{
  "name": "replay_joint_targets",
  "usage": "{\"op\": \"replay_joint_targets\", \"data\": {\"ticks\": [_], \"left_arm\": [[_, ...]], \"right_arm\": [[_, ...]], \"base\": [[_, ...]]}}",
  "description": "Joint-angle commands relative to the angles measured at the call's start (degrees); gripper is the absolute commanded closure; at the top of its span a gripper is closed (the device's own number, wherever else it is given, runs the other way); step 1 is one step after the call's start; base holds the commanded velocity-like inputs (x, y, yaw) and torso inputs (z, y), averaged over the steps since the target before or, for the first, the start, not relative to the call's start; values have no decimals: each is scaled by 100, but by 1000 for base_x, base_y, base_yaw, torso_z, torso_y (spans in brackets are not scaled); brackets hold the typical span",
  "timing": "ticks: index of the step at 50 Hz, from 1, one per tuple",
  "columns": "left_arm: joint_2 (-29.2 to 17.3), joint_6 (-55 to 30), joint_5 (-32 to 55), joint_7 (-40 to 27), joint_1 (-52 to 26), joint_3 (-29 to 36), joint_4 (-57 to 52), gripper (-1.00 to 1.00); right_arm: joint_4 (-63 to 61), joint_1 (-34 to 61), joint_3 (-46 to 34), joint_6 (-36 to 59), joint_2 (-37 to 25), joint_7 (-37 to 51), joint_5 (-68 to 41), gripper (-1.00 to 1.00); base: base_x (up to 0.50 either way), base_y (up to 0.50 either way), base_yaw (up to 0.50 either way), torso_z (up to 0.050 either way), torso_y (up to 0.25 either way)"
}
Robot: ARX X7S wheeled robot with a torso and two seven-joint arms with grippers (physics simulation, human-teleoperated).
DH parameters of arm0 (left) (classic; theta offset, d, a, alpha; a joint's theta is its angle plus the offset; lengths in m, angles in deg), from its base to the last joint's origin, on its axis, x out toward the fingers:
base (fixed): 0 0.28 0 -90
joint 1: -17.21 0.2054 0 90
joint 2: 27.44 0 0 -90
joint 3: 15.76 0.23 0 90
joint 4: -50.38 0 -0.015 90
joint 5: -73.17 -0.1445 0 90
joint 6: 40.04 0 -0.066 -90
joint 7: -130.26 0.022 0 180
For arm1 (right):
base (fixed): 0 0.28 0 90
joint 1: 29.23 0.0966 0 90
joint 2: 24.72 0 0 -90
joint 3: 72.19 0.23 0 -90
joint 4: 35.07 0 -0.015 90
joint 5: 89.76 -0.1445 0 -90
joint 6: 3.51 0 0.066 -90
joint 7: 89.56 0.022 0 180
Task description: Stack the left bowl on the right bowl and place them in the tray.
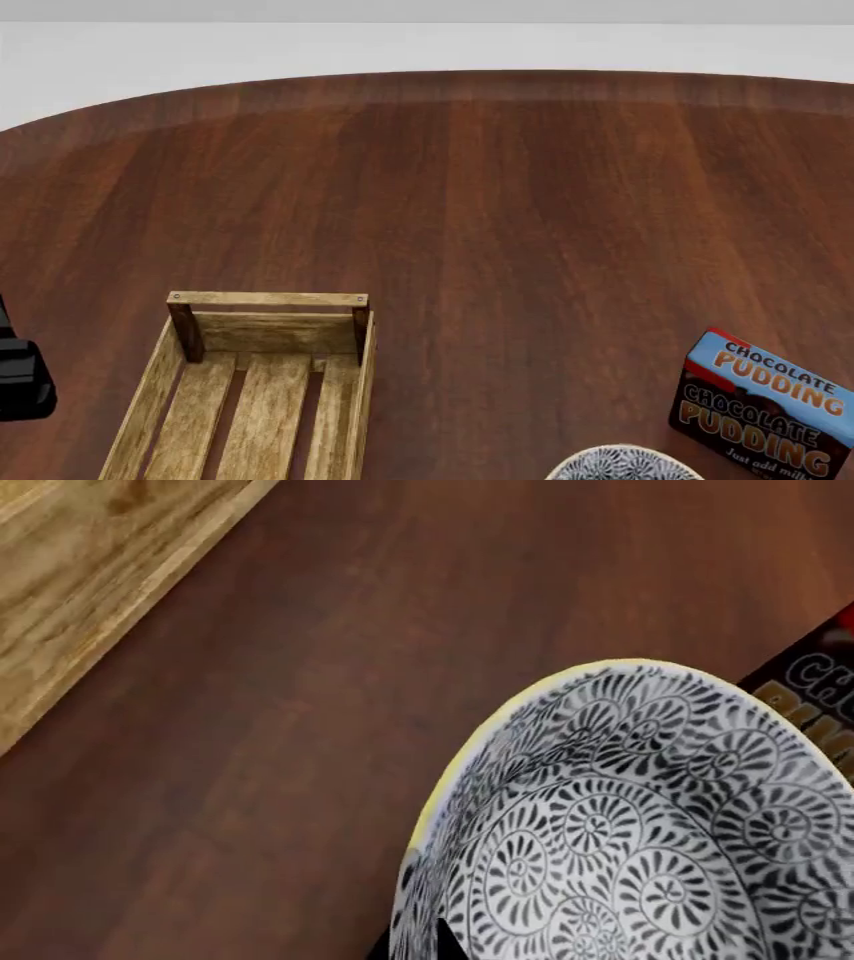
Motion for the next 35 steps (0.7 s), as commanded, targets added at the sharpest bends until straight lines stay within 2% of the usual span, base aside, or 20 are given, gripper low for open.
{"op": "replay_joint_targets", "data": {"ticks": [1, 14, 35], "left_arm": [[-20, 38, 25, -19, 59, -41, 1, -100], [-24, 105, 51, -40, 113, -41, 5, -100], [-51, 188, 74, -76, 150, -9, 52, -100]], "right_arm": [[-935, 34, -116, 558, -66, -28, -68, 100], [-2208, 229, -63, 1597, -206, 32, -98, 100], [-3131, 504, 105, 2520, -531, 65, -67, 100]], "base": [[0, 0, 0, 0, 0], [0, 0, 0, 0, 0], [0, 0, 0, 0, 0]]}}
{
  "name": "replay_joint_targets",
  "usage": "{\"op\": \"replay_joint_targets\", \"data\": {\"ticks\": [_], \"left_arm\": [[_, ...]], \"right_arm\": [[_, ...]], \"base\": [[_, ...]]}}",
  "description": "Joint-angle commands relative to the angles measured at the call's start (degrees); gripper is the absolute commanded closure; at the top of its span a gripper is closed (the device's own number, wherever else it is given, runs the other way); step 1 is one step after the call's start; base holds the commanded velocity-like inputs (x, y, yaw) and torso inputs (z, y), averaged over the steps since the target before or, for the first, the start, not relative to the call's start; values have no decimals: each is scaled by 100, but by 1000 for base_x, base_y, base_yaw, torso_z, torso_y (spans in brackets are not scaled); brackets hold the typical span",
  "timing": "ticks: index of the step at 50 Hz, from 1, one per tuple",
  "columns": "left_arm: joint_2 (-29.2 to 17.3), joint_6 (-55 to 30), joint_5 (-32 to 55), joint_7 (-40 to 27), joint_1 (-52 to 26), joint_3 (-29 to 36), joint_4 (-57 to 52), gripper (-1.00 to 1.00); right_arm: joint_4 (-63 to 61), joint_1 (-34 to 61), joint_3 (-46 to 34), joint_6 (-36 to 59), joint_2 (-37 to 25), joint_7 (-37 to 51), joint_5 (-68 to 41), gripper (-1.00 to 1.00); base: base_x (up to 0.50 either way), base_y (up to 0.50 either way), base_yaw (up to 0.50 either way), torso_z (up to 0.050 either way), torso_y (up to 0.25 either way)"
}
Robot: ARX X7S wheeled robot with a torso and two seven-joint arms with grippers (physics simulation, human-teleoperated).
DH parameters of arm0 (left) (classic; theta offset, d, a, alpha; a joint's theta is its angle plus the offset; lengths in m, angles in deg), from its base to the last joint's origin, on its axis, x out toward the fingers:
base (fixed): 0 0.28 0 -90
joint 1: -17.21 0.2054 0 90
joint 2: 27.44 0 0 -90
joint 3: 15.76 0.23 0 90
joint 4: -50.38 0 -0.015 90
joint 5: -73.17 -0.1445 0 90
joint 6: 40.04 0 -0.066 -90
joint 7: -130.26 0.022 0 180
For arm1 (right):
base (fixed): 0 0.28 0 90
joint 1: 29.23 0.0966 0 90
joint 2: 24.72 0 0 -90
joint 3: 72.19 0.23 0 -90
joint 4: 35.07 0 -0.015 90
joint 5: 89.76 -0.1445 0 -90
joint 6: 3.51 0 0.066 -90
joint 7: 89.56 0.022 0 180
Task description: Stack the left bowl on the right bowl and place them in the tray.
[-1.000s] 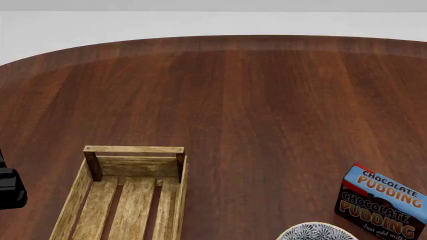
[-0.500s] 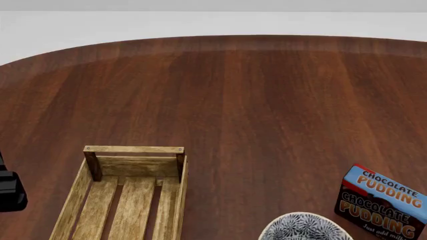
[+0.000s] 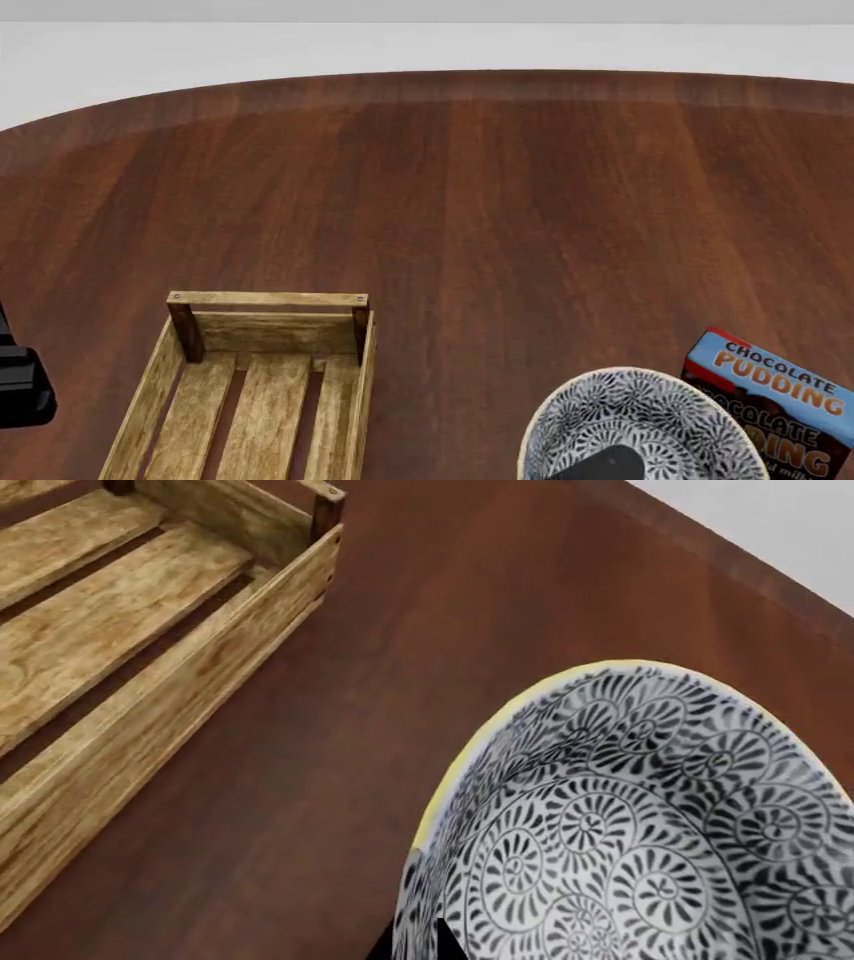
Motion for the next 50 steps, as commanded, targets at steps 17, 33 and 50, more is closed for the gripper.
{"op": "replay_joint_targets", "data": {"ticks": [17, 33, 50], "left_arm": [[-17, -146, 44, -62, -169, 106, -4, -100], [-40, -231, 63, -110, -181, 141, -94, -100], [-68, -100, 79, -137, -73, 125, -43, -100]], "right_arm": [[-693, 106, 567, 718, -429, 31, 190, 100], [-551, -261, 1086, 514, -539, 64, 259, 100], [-243, -723, 1650, 111, -551, 10, 245, 100]], "base": [[0, 0, 0, 0, 0], [0, 0, 0, 0, 1], [0, 0, 0, 0, 0]]}}
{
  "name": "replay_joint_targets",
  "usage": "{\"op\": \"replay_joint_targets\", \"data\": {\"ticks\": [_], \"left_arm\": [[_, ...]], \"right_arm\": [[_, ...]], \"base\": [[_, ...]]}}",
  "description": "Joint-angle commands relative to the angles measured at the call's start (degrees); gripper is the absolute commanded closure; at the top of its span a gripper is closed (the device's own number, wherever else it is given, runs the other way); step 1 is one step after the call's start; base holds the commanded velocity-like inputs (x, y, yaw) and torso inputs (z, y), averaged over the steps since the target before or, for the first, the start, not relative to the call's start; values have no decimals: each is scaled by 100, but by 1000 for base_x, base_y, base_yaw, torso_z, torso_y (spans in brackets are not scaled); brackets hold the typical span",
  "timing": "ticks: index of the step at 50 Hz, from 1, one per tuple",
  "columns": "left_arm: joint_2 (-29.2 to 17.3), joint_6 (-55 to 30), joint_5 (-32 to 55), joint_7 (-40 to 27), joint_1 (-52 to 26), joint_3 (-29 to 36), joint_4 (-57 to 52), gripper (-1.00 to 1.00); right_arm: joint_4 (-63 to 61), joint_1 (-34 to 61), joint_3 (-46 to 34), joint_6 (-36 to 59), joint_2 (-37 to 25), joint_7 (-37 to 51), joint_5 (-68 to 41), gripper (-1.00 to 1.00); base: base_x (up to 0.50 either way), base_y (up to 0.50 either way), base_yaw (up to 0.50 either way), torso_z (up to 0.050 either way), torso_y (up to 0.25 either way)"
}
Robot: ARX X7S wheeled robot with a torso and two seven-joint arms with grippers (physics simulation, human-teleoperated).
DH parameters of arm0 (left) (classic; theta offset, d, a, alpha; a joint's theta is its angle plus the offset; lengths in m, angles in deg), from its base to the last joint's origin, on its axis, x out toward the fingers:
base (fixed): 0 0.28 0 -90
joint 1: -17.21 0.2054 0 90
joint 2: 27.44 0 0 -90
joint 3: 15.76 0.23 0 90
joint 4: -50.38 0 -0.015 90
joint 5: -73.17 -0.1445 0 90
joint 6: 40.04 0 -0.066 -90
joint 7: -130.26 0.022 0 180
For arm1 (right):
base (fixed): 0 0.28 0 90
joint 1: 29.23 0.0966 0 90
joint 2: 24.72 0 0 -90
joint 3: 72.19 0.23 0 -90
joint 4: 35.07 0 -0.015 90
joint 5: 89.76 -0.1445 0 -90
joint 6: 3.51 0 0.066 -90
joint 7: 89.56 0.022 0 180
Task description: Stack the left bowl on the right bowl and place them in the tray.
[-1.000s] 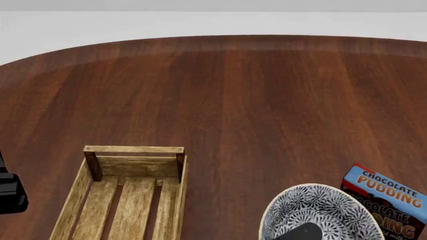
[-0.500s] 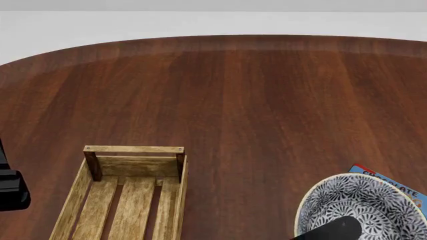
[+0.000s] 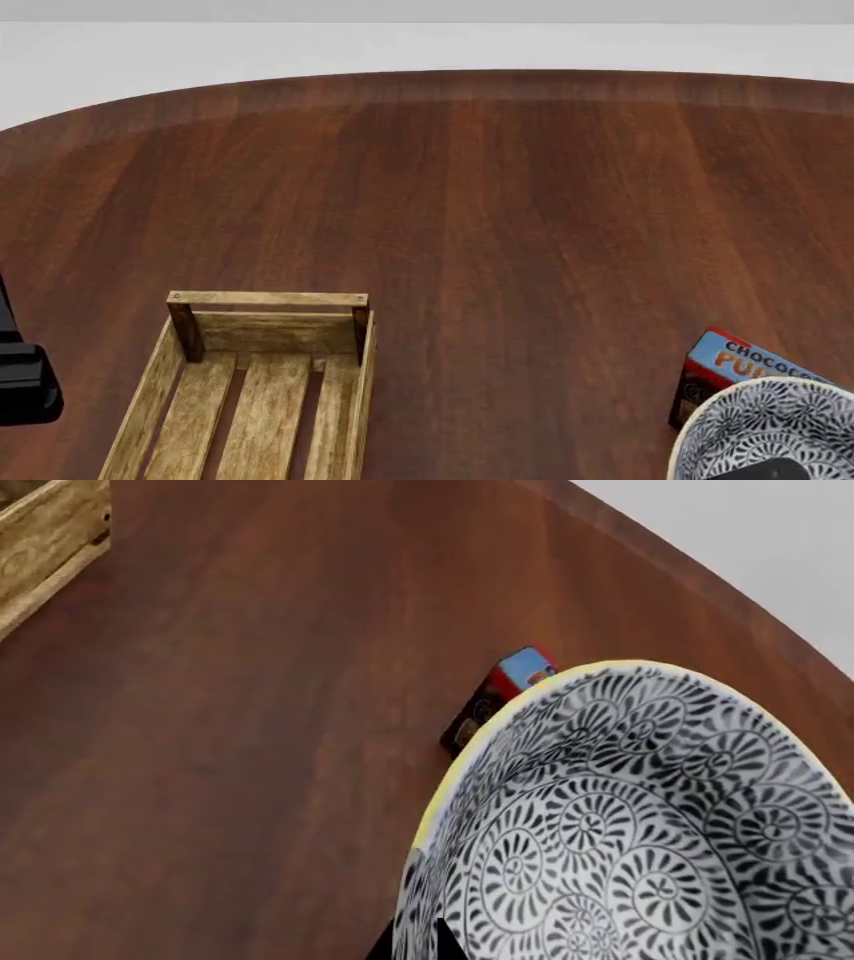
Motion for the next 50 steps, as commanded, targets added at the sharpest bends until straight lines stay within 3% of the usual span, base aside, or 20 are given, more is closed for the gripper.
{"op": "replay_joint_targets", "data": {"ticks": [1, 50], "left_arm": [[-17, 30, 15, -22, 30, -3, 2, -100], [-65, -209, 87, -128, -196, 160, -115, -100]], "right_arm": [[151, -292, 399, -245, -33, -14, 125, 100], [369, -1620, 1841, -736, -110, -216, 47, 100]], "base": [[0, 0, 0, 0, 0], [0, 0, 0, 0, 0]]}}
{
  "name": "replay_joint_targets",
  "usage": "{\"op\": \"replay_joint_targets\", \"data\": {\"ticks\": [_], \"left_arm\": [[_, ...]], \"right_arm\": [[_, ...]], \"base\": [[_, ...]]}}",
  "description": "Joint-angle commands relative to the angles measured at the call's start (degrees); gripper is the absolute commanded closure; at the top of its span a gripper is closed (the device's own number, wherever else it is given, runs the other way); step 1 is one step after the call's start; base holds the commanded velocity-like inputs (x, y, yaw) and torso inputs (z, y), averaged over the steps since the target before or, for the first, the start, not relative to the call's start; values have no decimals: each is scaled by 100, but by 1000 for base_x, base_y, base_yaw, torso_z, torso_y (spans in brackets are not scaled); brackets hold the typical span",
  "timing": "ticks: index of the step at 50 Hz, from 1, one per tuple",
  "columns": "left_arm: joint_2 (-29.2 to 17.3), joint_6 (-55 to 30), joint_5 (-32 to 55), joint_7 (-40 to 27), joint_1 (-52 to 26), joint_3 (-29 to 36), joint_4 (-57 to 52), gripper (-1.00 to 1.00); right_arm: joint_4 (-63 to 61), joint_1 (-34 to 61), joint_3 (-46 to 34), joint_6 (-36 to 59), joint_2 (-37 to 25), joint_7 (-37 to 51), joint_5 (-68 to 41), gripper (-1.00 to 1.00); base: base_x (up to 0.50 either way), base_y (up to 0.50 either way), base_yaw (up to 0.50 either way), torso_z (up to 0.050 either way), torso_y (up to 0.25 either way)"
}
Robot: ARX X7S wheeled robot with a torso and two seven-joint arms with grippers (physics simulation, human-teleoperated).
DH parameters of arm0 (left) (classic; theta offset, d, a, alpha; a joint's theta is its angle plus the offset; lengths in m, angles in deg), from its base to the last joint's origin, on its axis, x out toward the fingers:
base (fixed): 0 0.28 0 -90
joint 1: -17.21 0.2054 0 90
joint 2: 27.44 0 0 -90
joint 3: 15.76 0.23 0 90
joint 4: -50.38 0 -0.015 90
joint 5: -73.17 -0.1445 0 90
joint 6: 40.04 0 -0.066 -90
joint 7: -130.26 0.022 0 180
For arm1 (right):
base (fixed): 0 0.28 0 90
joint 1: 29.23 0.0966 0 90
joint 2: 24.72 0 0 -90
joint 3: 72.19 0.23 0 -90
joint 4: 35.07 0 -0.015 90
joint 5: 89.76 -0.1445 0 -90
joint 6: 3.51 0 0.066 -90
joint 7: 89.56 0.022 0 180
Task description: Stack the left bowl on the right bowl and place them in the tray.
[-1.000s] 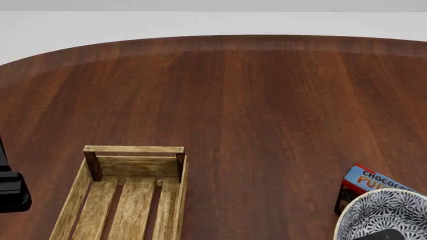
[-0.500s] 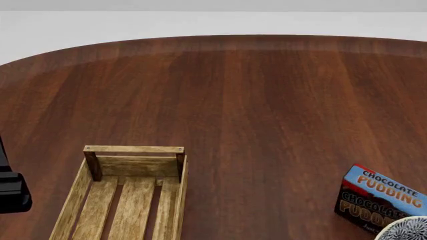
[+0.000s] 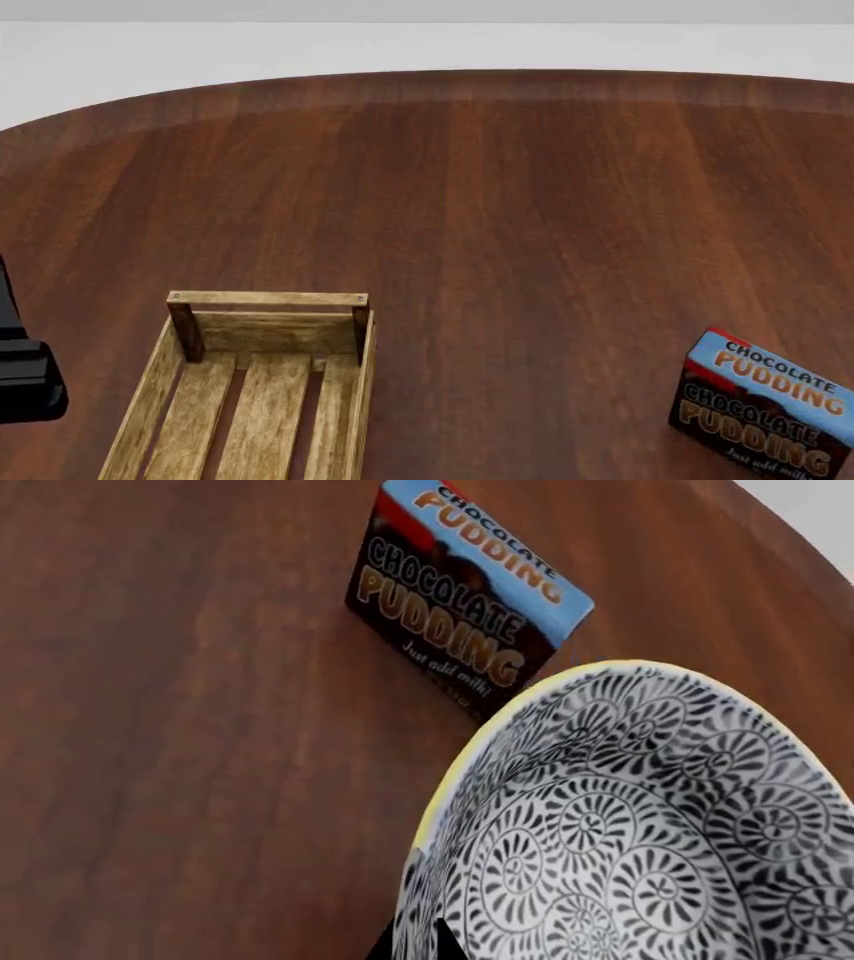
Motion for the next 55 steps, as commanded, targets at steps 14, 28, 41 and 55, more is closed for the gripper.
{"op": "replay_joint_targets", "data": {"ticks": [14, 28, 41, 55], "left_arm": [[-13, -56, 31, -57, -68, 94, -16, -100], [-36, -4, 47, -78, -33, 97, 11, -100], [-53, 80, 56, -96, 7, 113, 52, -100], [-64, 15, 87, -125, -39, 123, 20, -100]], "right_arm": [[64, -435, 734, -187, -3, -104, 74, 100], [379, -419, 818, -389, 43, -150, 29, 100], [587, -326, 684, -482, 66, -134, 20, 100], [844, -288, 599, -623, 105, -120, 14, 100]], "base": [[0, 0, 0, 0, 0], [0, 0, 0, 0, 0], [0, 0, 0, 0, 1], [0, 0, 0, 0, 0]]}}
